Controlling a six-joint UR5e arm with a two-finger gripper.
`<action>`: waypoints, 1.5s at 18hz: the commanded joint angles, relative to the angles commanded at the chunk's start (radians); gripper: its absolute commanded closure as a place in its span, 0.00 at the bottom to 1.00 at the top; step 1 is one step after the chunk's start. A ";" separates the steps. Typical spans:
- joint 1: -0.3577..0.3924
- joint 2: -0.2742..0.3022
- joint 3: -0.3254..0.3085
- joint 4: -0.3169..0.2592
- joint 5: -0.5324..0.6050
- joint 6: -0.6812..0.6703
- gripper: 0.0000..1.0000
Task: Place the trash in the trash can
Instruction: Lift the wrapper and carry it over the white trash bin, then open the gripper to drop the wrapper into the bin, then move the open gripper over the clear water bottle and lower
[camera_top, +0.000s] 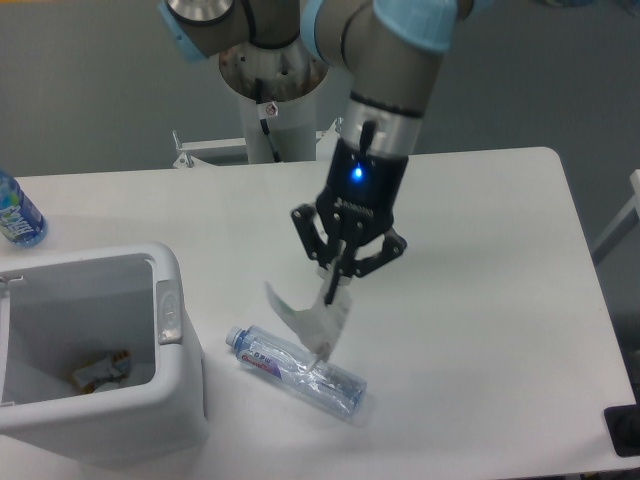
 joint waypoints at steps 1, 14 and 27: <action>-0.005 0.018 -0.002 0.000 0.000 -0.044 0.96; -0.281 -0.013 -0.023 0.011 -0.002 -0.115 0.80; -0.178 -0.040 0.034 0.012 0.020 -0.277 0.00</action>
